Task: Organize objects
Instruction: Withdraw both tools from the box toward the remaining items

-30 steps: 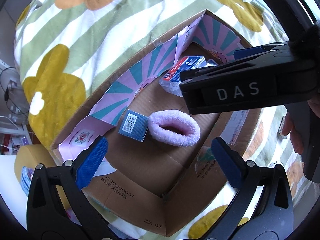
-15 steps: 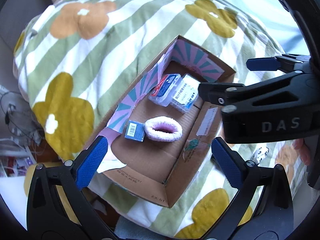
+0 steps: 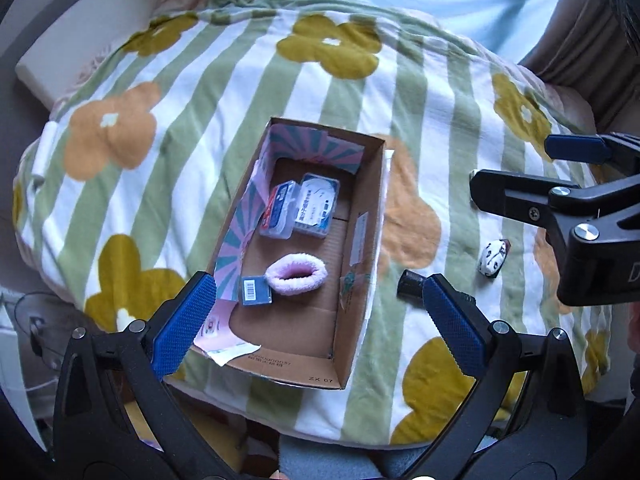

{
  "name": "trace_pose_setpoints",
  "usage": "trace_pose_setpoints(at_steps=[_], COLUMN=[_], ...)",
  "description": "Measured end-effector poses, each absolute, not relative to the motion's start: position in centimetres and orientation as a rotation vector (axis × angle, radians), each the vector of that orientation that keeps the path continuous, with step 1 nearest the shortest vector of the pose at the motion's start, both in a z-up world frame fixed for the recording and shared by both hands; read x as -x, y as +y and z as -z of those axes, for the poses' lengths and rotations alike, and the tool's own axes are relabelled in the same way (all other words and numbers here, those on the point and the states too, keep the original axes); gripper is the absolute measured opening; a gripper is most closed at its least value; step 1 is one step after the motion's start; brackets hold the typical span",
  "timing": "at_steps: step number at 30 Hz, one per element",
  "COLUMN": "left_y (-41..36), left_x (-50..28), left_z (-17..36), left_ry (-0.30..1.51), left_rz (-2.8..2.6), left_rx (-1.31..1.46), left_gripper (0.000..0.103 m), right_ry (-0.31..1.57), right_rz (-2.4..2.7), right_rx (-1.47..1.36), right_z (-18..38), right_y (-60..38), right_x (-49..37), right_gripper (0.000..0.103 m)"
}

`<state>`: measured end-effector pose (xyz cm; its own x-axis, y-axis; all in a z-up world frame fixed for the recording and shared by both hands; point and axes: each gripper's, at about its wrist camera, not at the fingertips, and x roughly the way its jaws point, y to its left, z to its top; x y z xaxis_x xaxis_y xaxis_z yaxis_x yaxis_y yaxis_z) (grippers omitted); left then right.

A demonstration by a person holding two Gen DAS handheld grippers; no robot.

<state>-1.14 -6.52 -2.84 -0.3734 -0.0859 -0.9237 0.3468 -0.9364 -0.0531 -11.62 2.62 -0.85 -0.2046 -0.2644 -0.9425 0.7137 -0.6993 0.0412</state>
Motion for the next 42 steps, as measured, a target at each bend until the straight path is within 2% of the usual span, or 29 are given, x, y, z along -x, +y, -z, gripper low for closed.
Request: trace_pose_setpoints(at_steps=[12, 25, 38, 42], left_y=[-1.8, 3.8, 7.2, 8.5], left_x=[3.3, 3.5, 3.5, 4.0], left_z=[-0.1, 0.5, 1.8, 2.5], left_ry=[0.171, -0.017, -0.034, -0.041], left_rz=[2.640, 2.772, 2.791, 2.819], left_rx=[-1.566, -1.610, -1.689, -1.734], left_gripper=[0.103, 0.103, 0.103, 0.103], right_ry=[0.251, -0.026, -0.043, 0.022], right_rz=[2.345, 2.573, 2.598, 2.558], right_rx=[-1.559, -1.632, -1.587, -1.529], right_z=[-1.5, -1.0, -1.2, -1.4], right_y=[14.7, 23.0, 26.2, 26.7], right_x=[9.7, 5.9, 4.2, 4.5], right_gripper=[0.103, 0.103, 0.103, 0.103])
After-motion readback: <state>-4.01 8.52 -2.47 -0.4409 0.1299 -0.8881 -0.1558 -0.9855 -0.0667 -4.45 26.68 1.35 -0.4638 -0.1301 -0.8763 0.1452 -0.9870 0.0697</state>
